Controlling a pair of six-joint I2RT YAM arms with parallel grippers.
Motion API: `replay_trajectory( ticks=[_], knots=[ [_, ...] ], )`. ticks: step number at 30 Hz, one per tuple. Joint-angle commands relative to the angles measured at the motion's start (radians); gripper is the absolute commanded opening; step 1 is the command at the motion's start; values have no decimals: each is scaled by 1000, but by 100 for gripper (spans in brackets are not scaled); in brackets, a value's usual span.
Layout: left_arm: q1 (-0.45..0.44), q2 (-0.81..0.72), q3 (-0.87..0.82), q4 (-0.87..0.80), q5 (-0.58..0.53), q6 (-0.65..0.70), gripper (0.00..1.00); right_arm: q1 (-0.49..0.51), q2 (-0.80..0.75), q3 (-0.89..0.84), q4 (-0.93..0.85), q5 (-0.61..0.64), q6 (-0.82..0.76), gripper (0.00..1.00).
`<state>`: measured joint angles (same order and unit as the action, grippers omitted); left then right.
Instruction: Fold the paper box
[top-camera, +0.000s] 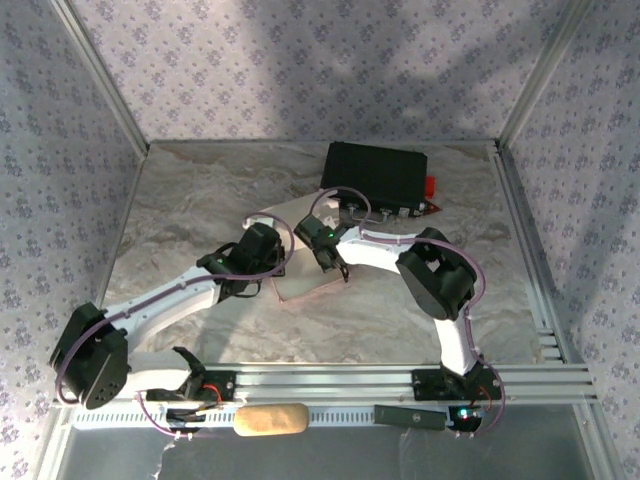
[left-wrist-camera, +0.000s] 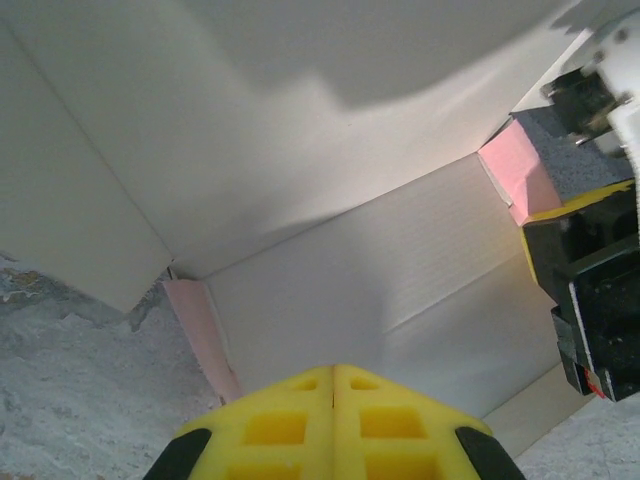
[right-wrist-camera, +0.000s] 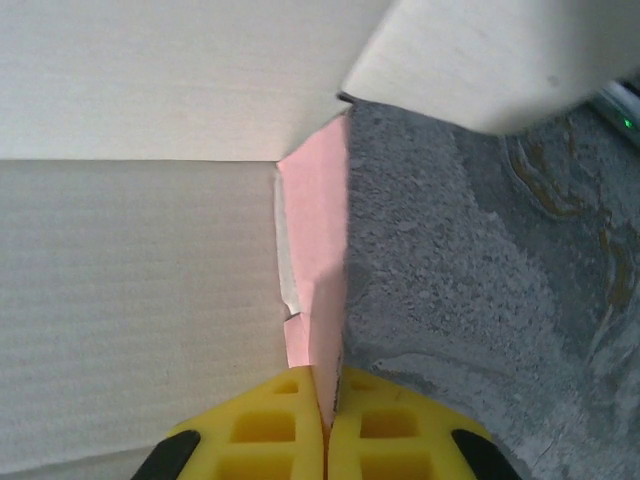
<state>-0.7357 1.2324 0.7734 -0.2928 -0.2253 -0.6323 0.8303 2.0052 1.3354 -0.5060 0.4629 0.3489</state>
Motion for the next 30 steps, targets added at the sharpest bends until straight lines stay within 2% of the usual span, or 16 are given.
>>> replay_trajectory(
  ticks=[1,3,4,6,9,12,17,23,28,30],
  knots=[
    [-16,-105,12,-45,-48,-32,21,-16,22,-30,-80,8,7,0],
    [-25,-169,22,-101,-77,-66,40,-16,3,-49,-66,8,17,0],
    [-26,-193,24,-132,-84,-83,46,-17,-5,-56,-61,7,23,0],
    [-31,-243,16,-195,-85,-128,52,-19,-23,-65,-48,-6,25,0],
    [-70,-295,-54,-223,-88,-207,52,-24,-32,-64,-45,-21,23,0],
    [-111,-288,-152,-148,-68,-272,53,-26,-37,-64,-40,-36,21,0],
    [-123,-164,-226,53,-17,-319,58,-27,-38,-70,-31,-50,18,0],
    [-129,1,-205,133,-43,-310,58,-35,-44,-84,-18,-67,15,0],
    [-129,126,-186,186,-51,-300,49,-43,-56,-97,-9,-78,0,0],
    [-129,181,-172,192,-53,-294,40,-43,-54,-99,-13,-69,-5,0]
  ],
)
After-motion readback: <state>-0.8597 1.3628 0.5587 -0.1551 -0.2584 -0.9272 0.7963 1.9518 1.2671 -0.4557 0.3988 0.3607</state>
